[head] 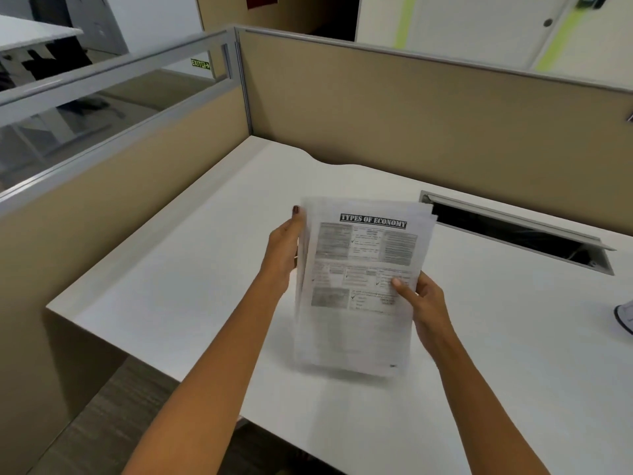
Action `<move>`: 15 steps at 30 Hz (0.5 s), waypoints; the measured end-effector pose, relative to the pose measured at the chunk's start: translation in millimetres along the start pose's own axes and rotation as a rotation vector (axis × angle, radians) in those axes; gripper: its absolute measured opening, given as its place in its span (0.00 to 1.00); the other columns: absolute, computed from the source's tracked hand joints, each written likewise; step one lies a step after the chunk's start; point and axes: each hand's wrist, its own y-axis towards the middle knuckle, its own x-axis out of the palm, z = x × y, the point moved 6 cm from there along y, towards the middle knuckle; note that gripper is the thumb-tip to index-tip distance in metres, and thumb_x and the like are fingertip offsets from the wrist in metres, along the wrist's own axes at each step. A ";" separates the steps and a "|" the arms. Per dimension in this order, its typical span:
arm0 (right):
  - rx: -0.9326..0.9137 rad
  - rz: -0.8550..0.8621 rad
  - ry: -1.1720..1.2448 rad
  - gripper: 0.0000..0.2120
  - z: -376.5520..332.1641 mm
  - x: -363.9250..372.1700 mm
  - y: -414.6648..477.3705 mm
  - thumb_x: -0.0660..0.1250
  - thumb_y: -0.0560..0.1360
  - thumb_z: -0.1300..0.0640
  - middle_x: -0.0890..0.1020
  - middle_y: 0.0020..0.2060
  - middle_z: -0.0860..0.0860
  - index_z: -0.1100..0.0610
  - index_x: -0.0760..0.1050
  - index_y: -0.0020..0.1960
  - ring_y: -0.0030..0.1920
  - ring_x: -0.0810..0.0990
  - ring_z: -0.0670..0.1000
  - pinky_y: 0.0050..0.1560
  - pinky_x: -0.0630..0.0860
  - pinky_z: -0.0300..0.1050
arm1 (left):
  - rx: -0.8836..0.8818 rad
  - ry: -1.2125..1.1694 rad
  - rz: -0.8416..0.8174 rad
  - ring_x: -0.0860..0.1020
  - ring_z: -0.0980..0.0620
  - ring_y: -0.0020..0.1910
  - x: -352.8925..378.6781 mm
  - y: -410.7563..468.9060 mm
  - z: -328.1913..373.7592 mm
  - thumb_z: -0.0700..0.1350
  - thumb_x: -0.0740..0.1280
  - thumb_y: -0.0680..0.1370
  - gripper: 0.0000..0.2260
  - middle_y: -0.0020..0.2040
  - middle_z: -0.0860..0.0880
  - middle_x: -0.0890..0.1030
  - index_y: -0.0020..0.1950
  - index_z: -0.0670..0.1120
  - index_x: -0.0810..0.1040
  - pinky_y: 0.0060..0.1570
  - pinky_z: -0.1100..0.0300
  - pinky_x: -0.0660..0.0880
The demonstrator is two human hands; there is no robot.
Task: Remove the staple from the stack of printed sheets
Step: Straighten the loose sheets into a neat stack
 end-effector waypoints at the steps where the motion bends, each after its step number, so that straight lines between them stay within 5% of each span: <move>1: 0.012 0.038 0.012 0.16 3.5 -1.8 -1.4 0.69 0.75 0.61 0.83 0.57 0.55 0.58 0.77 0.63 0.58 0.82 0.57 0.59 0.78 0.57 | -0.031 0.059 -0.009 0.81 0.49 0.51 0.6 0.0 -7.0 0.63 0.56 0.78 0.22 0.53 0.51 0.82 0.61 0.51 0.78 0.48 0.53 0.78; 3: 0.037 0.108 0.025 0.16 11.5 -6.0 -3.2 0.70 0.75 0.62 0.83 0.57 0.56 0.60 0.77 0.63 0.57 0.82 0.58 0.58 0.78 0.57 | -0.089 0.157 -0.041 0.80 0.49 0.51 1.7 -0.5 -25.5 0.63 0.56 0.78 0.21 0.54 0.52 0.81 0.62 0.52 0.75 0.44 0.55 0.78; 8: 0.108 0.282 -0.001 0.15 34.9 -17.0 -4.7 0.71 0.73 0.64 0.84 0.54 0.56 0.59 0.79 0.59 0.52 0.84 0.57 0.54 0.80 0.56 | -0.178 0.323 -0.008 0.77 0.46 0.57 -8.3 1.1 -81.3 0.50 0.64 0.78 0.15 0.61 0.47 0.78 0.64 0.50 0.73 0.52 0.53 0.75; 15: 0.224 0.443 -0.207 0.11 69.6 -32.9 -7.9 0.72 0.74 0.62 0.84 0.51 0.55 0.59 0.78 0.56 0.51 0.83 0.56 0.54 0.80 0.52 | -0.217 0.347 0.030 0.80 0.46 0.54 -11.2 0.9 -134.1 0.35 0.66 0.74 0.13 0.55 0.45 0.83 0.58 0.45 0.78 0.58 0.47 0.77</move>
